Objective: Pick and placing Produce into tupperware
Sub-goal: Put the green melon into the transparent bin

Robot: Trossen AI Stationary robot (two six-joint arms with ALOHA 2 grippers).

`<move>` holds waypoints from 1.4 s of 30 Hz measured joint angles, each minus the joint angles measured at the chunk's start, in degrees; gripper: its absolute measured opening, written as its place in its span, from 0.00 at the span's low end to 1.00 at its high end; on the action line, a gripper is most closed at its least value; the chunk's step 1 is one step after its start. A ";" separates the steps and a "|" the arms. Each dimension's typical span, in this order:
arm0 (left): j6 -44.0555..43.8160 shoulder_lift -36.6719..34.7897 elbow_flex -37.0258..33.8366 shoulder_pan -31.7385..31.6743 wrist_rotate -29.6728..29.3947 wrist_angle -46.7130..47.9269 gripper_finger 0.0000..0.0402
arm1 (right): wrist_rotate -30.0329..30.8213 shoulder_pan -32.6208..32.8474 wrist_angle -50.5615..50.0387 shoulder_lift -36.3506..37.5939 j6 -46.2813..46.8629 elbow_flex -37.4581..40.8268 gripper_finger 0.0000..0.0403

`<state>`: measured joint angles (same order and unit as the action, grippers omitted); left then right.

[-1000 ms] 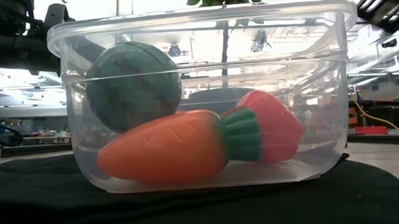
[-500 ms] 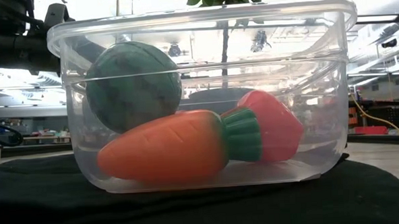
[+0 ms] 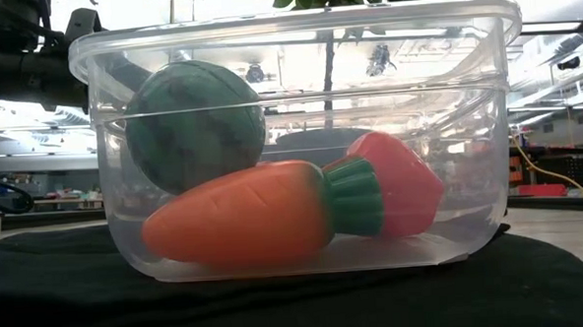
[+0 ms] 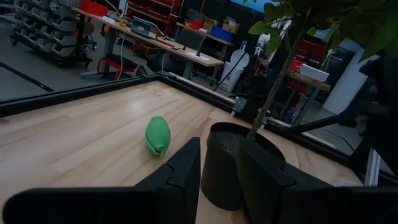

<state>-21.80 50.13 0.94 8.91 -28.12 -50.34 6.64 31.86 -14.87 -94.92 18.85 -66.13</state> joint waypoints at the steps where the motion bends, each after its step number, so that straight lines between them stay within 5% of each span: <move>1: 0.00 0.00 0.01 0.00 0.00 0.04 0.27 | -0.03 -0.34 1.21 -0.42 0.00 -0.02 0.56; 42: 0.07 0.00 -0.01 -0.01 0.02 2.24 0.27 | -5.82 -3.37 6.82 -5.83 -0.80 -0.09 0.57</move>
<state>-21.74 50.13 0.93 8.91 -28.10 -48.10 0.81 28.49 -8.05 -100.75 18.05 -66.22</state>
